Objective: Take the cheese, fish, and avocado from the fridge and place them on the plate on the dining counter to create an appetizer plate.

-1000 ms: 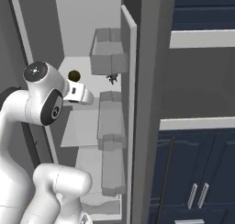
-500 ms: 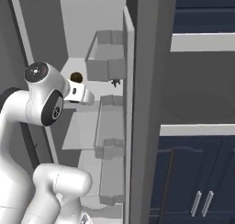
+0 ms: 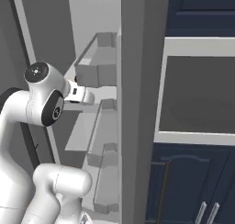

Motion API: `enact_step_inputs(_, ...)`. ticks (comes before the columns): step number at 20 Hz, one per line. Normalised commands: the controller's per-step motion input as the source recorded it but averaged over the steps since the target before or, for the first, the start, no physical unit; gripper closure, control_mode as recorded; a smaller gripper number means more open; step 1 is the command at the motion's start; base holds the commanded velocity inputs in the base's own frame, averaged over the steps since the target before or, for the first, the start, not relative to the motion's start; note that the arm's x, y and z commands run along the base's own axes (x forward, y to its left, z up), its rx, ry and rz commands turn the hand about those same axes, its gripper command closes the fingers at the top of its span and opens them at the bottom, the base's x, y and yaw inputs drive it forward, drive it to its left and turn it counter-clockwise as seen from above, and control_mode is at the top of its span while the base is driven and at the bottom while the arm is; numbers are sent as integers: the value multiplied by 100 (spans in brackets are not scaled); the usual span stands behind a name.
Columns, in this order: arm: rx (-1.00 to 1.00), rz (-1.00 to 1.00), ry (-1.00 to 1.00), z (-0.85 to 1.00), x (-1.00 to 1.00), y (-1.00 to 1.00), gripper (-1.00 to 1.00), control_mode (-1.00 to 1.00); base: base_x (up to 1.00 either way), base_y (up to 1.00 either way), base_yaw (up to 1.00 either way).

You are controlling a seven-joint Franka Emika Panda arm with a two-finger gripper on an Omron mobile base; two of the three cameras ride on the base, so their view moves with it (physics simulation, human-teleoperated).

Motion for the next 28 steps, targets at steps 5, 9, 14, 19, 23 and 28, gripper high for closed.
enact_step_inputs(5,0,0,0,0,0,0,-100,100,71,-19,21)
enact_step_inputs(9,0,0,0,0,0,0,-100,100,71,-16,20)
enact_step_inputs(14,0,0,0,0,0,0,-100,100,69,-12,20)
enact_step_inputs(19,0,0,0,0,0,0,-100,100,55,-18,23)
enact_step_inputs(23,0,0,0,0,0,0,-100,100,49,-23,23)
enact_step_inputs(28,0,0,0,0,0,0,-100,100,43,-27,21)
